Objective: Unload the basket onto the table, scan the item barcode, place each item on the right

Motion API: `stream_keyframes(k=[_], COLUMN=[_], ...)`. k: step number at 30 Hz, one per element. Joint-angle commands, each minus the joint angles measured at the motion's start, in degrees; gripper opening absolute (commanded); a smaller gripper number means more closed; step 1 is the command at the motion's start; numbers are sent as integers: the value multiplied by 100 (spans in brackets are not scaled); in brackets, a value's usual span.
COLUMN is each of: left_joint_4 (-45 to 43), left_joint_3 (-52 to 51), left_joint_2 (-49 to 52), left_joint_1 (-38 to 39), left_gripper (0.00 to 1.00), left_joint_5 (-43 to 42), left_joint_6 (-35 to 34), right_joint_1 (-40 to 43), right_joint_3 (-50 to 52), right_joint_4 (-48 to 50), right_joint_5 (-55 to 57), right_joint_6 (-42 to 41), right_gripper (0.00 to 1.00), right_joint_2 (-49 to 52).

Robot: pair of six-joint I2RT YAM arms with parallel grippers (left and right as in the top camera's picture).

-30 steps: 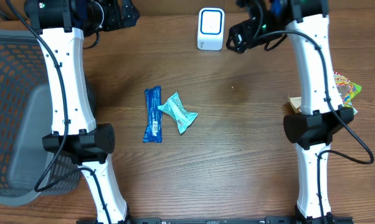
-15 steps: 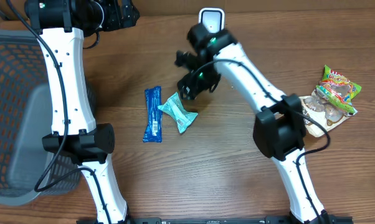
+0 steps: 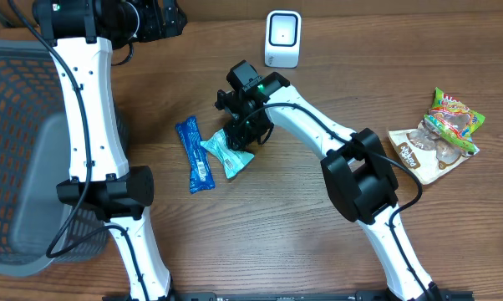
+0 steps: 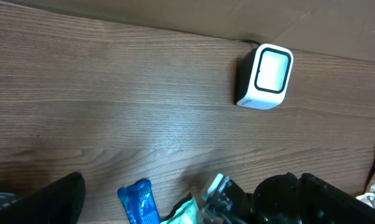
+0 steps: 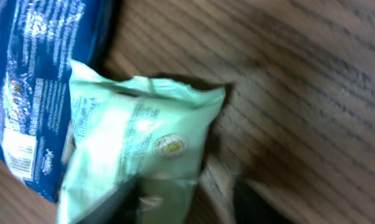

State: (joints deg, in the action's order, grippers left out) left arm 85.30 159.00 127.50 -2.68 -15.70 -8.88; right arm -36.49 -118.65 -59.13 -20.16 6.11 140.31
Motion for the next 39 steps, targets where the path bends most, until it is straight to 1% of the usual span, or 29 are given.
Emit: stream_keyframes(k=[1,2,3,5,6,8,9,10,11,12,13,15,18,19,21,26,28,30,31,32,33,34,35,37,38,39], left_joint_4=[-22,-20,-20,-22,-20,-22,-22,-22,-20,-22,-20,-22,-20,-22,-20,-22,-22,-20,-20,-22,-20,-22,-22,-22,-20,-22], left_joint_3=[81,81,81,81,81,81,81,81,81,81,81,81,81,81,81,81,81,81,81,81,81,81,81,81,81,81], left_joint_2=[-87,-87,-87,-87,-87,-87,-87,-87,-87,-87,-87,-87,-87,-87,-87,-87,-87,-87,-87,-87,-87,-87,-87,-87,-87,-87], left_joint_1=[7,9,9,7,7,7,7,7,7,9,13,11,11,11,11,15,9,9,11,11,11,11,11,11,11,11], left_gripper=[100,100,100,100,99,100,100,100,100,100,100,100,100,100,100,100,100,100,100,100,100,100,99,100,100,100], left_joint_5=[-42,-42,-39,-39,-39,-39,-39,-39,-39,-42,-42,-39,-39,-39,-42,-39,-39,-39,-39,-39,-42,-39,-42,-39,-39,-42], left_joint_6=[-35,-35,-35,-35,-35,-35,-35,-35,-35,-35,-35,-35,-33,-35,-35,-35,-35,-35,-33,-33,-35,-33,-35,-35,-35,-33], right_joint_1=[28,37,66,184,254,505,595,739,859,918,977,992,726,588,214,-433,-542,-551,-518,-459,-422,-310,-232,13,81,293], right_joint_3=[170,170,168,142,111,15,-20,-92,-179,-232,-308,-415,-398,-363,-267,57,131,140,140,140,140,138,138,122,122,122], right_joint_4=[22,44,92,127,118,55,70,111,149,164,157,98,35,33,39,223,271,271,278,295,297,291,273,4,-96,-299], right_joint_5=[507,715,1156,1578,1635,1768,1606,1115,323,-247,-1084,-1991,-1784,-1523,-715,898,1368,1600,1681,1718,1716,1742,1832,2039,2070,2061], right_joint_6=[-575,-861,-1421,-2000,-2157,-2918,-2922,-2680,-2070,-1602,-909,-17,380,428,446,433,264,133,11,-208,-358,-804,-1233,-2608,-2949,-3687], right_gripper=[6,4,4,4,4,4,4,12,28,34,53,73,84,85,90,91,85,68,50,40,37,35,36,50,51,52], right_joint_2=[-2,-2,-2,-4,-7,-11,-15,-15,-15,-15,-15,-17,-13,-9,-2,-2,-2,-2,-2,-2,-2,-2,-2,-4,-4,-4])
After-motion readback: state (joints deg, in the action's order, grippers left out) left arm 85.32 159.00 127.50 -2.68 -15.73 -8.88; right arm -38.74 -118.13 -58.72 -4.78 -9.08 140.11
